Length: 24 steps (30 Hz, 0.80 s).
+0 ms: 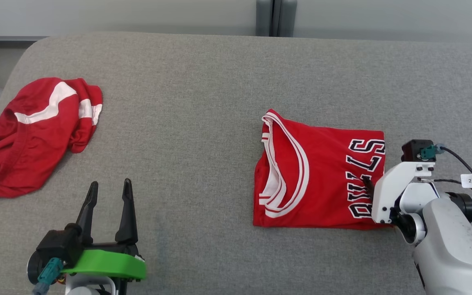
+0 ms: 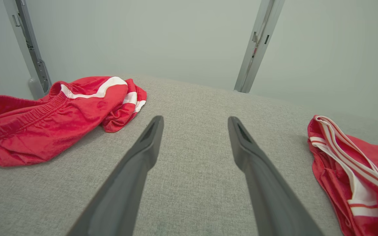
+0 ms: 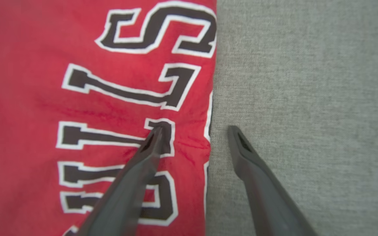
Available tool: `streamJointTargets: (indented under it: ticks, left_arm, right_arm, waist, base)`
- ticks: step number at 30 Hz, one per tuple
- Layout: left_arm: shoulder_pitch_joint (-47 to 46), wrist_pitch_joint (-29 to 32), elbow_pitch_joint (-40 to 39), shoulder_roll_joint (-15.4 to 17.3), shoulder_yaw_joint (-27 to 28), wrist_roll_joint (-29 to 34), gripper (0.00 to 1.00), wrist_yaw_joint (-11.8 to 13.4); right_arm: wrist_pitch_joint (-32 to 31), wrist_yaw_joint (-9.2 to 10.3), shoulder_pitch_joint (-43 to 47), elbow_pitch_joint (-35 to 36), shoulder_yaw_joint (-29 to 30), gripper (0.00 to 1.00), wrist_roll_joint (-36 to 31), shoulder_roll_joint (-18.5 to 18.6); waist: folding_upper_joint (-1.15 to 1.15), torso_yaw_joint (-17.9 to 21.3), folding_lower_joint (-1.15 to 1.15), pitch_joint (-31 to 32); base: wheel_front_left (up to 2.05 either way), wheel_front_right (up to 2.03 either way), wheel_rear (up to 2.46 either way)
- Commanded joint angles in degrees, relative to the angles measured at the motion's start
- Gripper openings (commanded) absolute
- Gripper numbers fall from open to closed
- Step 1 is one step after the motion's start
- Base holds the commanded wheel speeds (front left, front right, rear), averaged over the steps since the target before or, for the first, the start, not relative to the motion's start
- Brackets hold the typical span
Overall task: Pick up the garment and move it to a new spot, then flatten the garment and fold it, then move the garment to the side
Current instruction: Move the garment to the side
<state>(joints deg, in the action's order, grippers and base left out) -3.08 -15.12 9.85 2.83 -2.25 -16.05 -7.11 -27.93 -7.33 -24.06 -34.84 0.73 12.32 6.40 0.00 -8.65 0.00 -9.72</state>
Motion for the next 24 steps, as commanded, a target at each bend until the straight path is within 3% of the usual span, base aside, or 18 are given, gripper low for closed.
streamJointTargets:
  ticks: [1,2,11,15,18,24]
  left_arm:
    - [-1.2,0.0,0.1,0.1,-0.2,0.3,1.00,-0.3]
    - [-1.4,0.0,0.1,0.1,-0.3,0.0,1.00,-0.3]
    - [-3.2,0.0,-1.1,0.1,-0.5,-1.0,1.00,0.0]
    - [-4.3,0.0,-2.6,0.1,-0.3,-1.2,1.00,0.3]
    - [-5.5,0.0,-4.0,0.1,0.0,-1.6,1.00,0.2]
    - [-7.9,0.0,-5.6,0.2,0.2,0.3,1.00,-0.1]
  right_arm:
    - [-2.3,-0.35,1.8,-2.2,-2.0,0.58,0.3,-1.2]
    - [-3.2,-0.37,1.8,-1.9,-3.3,0.00,0.3,-0.7]
    - [-8.6,-0.07,-5.8,5.8,-14.6,0.00,1.1,9.0]
    - [-12.3,-0.10,-11.9,11.2,-21.7,0.00,3.2,14.8]
    - [-14.2,-0.09,-17.1,15.0,-26.7,0.00,2.9,21.2]
    - [-16.6,-0.10,-24.6,18.8,-29.6,0.00,4.8,28.4]
  waist:
    - [0.00,0.2,0.00,-0.2]
    - [0.00,0.4,0.00,-0.4]
    - [0.00,3.9,0.00,-3.0]
    - [0.00,6.6,0.00,-5.4]
    - [0.00,8.9,0.00,-7.1]
    - [0.00,13.7,0.00,-10.9]
  base:
    - [0.00,0.00,0.00]
    - [0.00,0.00,0.00]
    - [0.00,0.00,0.00]
    - [0.00,0.00,0.00]
    - [0.00,0.00,0.00]
    - [0.00,0.00,0.00]
